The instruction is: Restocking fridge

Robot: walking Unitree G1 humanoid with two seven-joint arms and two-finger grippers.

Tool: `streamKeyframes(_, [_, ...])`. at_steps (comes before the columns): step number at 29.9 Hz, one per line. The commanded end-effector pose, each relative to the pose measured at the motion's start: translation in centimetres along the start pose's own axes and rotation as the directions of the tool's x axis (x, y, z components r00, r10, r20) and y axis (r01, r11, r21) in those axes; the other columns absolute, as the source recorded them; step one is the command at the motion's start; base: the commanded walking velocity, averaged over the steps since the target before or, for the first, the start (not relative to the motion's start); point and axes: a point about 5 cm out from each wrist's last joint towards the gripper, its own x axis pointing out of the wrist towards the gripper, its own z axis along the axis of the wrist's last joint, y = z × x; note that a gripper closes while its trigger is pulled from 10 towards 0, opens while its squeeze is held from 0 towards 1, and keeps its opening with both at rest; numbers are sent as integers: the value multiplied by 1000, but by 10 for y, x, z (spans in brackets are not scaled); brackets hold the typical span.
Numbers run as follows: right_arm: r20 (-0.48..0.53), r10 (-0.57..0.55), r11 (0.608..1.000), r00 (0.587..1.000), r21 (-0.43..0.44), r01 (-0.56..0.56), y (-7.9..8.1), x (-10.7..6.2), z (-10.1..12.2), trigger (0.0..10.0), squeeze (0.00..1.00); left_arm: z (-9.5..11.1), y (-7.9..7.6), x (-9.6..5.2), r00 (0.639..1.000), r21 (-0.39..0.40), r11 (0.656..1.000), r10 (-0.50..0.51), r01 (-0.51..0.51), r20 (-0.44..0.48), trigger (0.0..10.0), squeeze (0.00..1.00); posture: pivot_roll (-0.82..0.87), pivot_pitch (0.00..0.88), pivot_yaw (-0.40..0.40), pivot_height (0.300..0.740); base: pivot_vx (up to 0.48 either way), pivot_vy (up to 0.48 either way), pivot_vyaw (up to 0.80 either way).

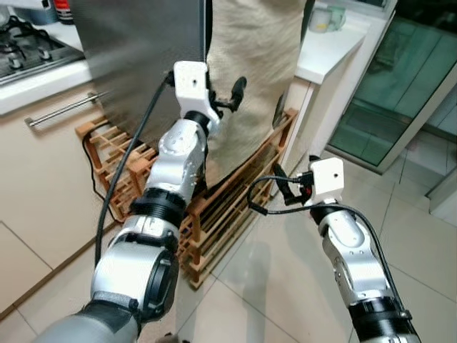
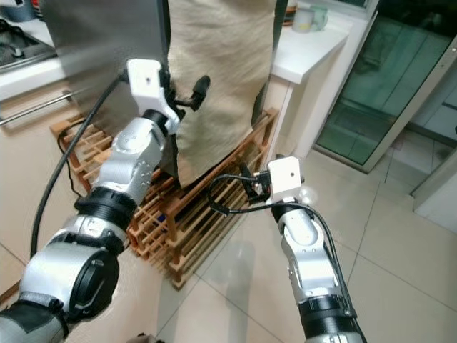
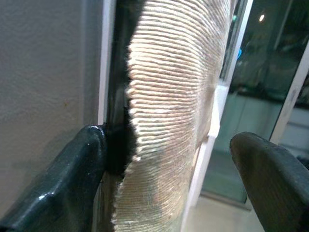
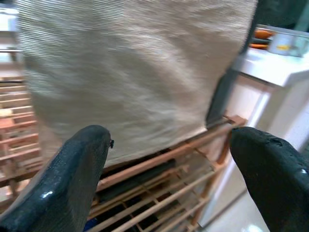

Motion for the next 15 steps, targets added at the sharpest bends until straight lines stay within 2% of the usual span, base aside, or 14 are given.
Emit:
streamKeyframes(1, [-2, 7, 1000, 1000, -9, -7, 0, -2, -1, 10000, 0, -11, -16, 1, 997, 19, 999, -41, 43, -65, 10000, 0, -106, 0, -48, 740, 0, 0, 0])
streamKeyframes(3, [-5, 2, 1000, 1000, -9, -2, 0, -5, -1, 10000, 0, -7, -28, 5, 995, 4, 996, -87, 88, -58, 10000, 0, -118, 0, -39, 740, 0, 0, 0])
streamKeyframes(5, [-6, -1, 1000, 1000, -9, 1, -1, -5, -1, 10000, 0, -5, -32, 6, 993, 3, 995, -104, 104, -56, 10000, 0, -121, 0, -37, 740, 0, 0, 0])
streamKeyframes(6, [-8, -9, 1000, 1000, -7, 9, -1, -7, -3, 10000, 0, -3, -41, 8, 988, -13, 990, -144, 143, -47, 10000, 0, -132, 0, -29, 740, 0, 0, 0])
streamKeyframes(8, [-12, -19, 1000, 1000, -3, 19, -2, -11, -4, 10000, 0, 4, -64, 10, 965, -80, 962, -261, 260, -3, 10000, 0, -137, 0, -26, 740, 0, 0, 0])
streamKeyframes(9, [-15, -22, 1000, 1000, 0, 22, -2, -13, -6, 10000, 0, 9, -80, 10, 934, -137, 924, -356, 358, 41, 10000, 0, -140, 0, -24, 740, 0, 0, 0])
streamKeyframes(10, [-15, -22, 1000, 1000, 0, 22, -2, -13, -6, 10000, 0, 9, -80, 10, 934, -137, 924, -356, 358, 41, 10000, 0, -140, 0, -24, 740, 0, 0, 0])
streamKeyframes(11, [-22, -23, 1000, 999, 4, 23, -1, -18, -8, 10000, 0, 17, -104, 7, 865, -192, 844, -488, 501, 113, 10000, 0, -143, 0, -24, 740, 0, 0, 0])
streamKeyframes(12, [-22, -23, 1000, 999, 4, 23, -1, -18, -8, 10000, 0, 17, -104, 7, 865, -192, 844, -488, 501, 113, 10000, 0, -143, 0, -24, 740, 0, 0, 0])
streamKeyframes(13, [-25, -23, 1000, 999, 6, 23, -1, -20, -9, 10000, 0, 20, -113, 6, 833, -202, 809, -535, 553, 139, 10000, 0, -143, 0, -24, 740, 0, 0, 0])
streamKeyframes(14, [-30, -27, 1000, 999, 16, 27, -3, -25, -11, 10000, 0, 22, -129, 0, 763, -224, 730, -616, 646, 193, 10000, 0, -137, 0, -30, 740, 0, 0, 0])
streamKeyframes(15, [-39, -36, 999, 999, 28, 37, -5, -31, -14, 10000, 0, 15, -142, -4, 747, -244, 707, -640, 664, 178, 10000, 0, -133, 0, -32, 740, 0, 0, 0])
